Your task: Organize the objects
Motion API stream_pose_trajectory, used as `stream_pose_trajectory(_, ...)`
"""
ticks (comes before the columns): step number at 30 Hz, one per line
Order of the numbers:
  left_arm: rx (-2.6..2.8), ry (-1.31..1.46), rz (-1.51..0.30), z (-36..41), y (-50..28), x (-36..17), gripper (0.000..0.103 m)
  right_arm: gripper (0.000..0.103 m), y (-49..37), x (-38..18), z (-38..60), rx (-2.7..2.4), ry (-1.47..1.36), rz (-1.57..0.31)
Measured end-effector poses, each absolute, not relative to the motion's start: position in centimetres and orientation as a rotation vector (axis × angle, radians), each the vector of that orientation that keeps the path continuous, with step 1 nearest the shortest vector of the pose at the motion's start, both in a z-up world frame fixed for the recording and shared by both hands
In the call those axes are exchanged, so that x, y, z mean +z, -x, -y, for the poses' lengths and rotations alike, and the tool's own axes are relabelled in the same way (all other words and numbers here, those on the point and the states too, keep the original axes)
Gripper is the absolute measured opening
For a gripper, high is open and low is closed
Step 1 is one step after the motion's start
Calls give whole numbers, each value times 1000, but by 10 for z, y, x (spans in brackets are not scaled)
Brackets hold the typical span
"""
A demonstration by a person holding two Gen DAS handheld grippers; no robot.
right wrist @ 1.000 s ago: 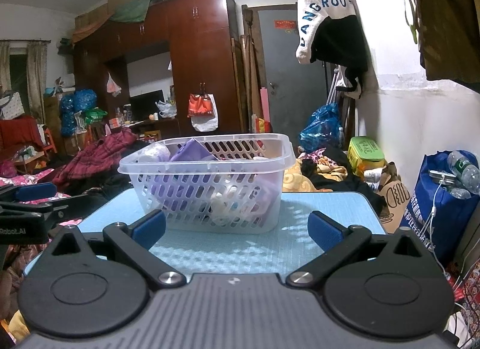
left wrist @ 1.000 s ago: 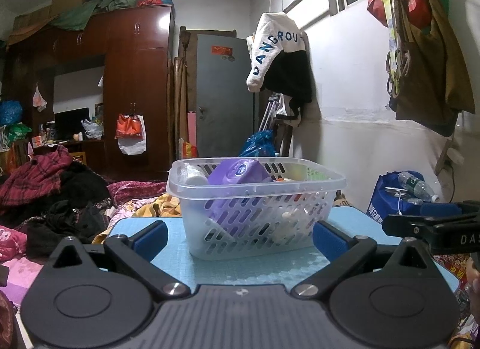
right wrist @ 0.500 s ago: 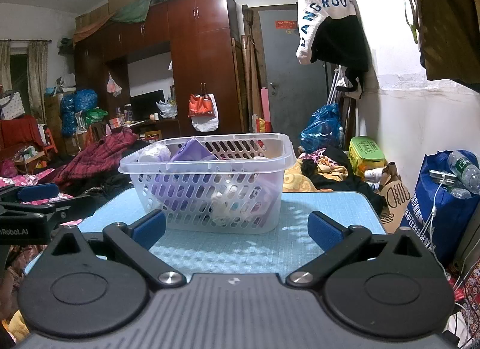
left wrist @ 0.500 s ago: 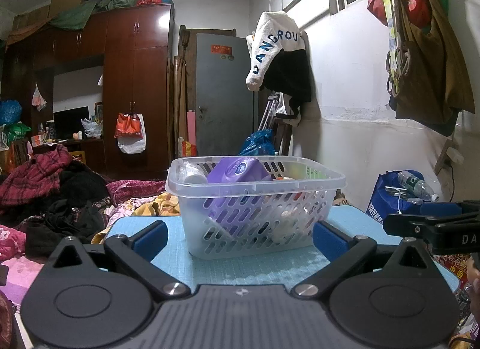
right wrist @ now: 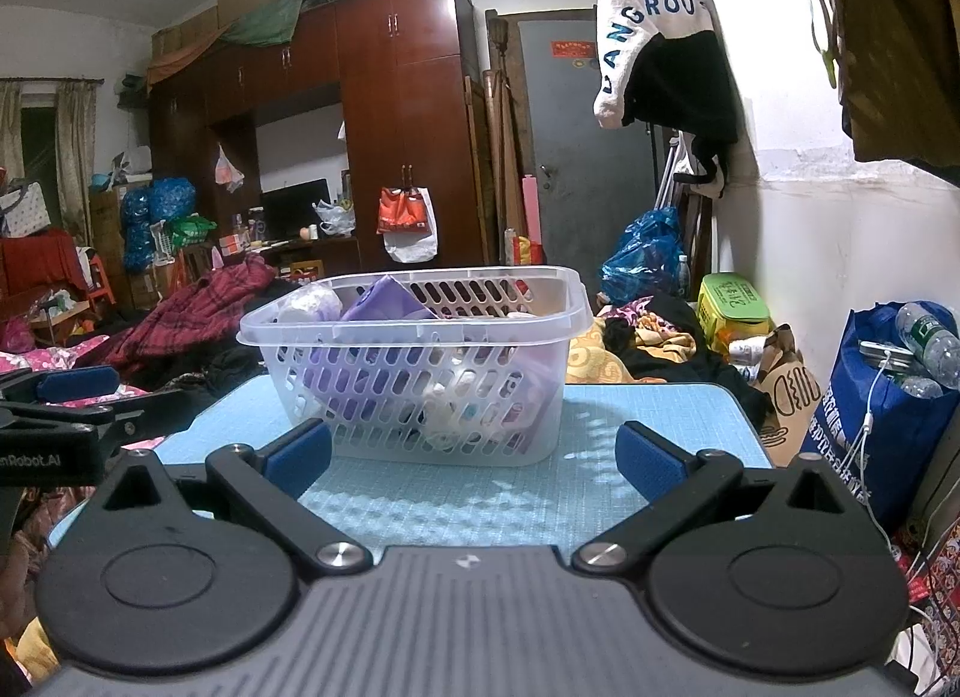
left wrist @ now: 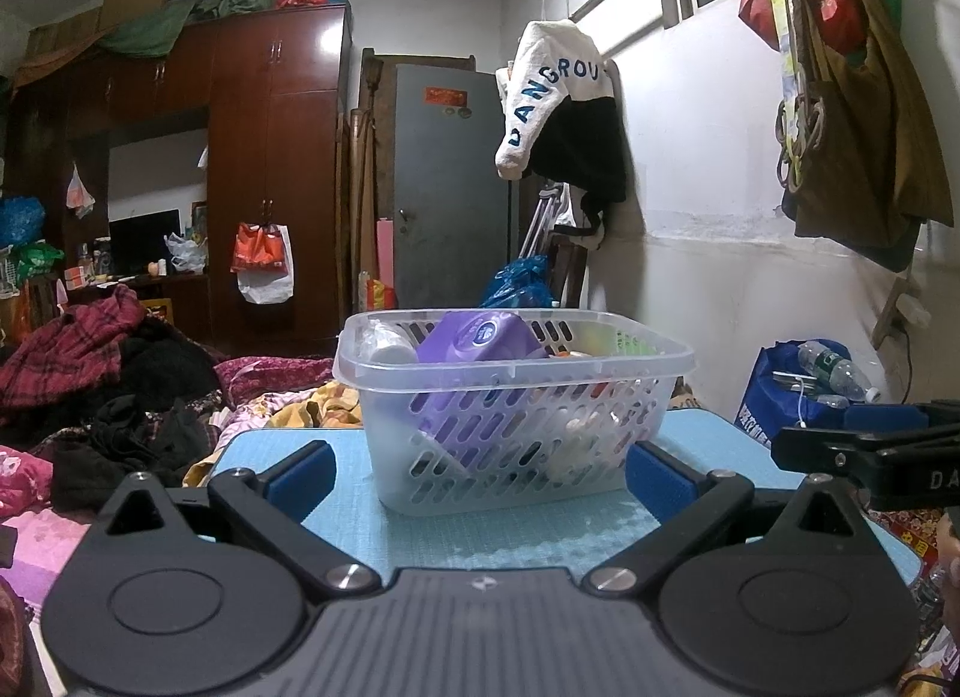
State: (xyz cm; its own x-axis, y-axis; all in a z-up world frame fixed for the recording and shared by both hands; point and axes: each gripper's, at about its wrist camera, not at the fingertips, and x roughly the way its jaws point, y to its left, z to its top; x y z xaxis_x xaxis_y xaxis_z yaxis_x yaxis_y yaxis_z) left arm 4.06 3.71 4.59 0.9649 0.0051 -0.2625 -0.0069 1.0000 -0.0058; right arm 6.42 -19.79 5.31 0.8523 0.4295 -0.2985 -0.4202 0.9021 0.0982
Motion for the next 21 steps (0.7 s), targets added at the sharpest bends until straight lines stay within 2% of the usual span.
stream_pose_trajectory(21,9,7,-267,-39,-42,46,103,103,-64,53,198,446,-29,-320)
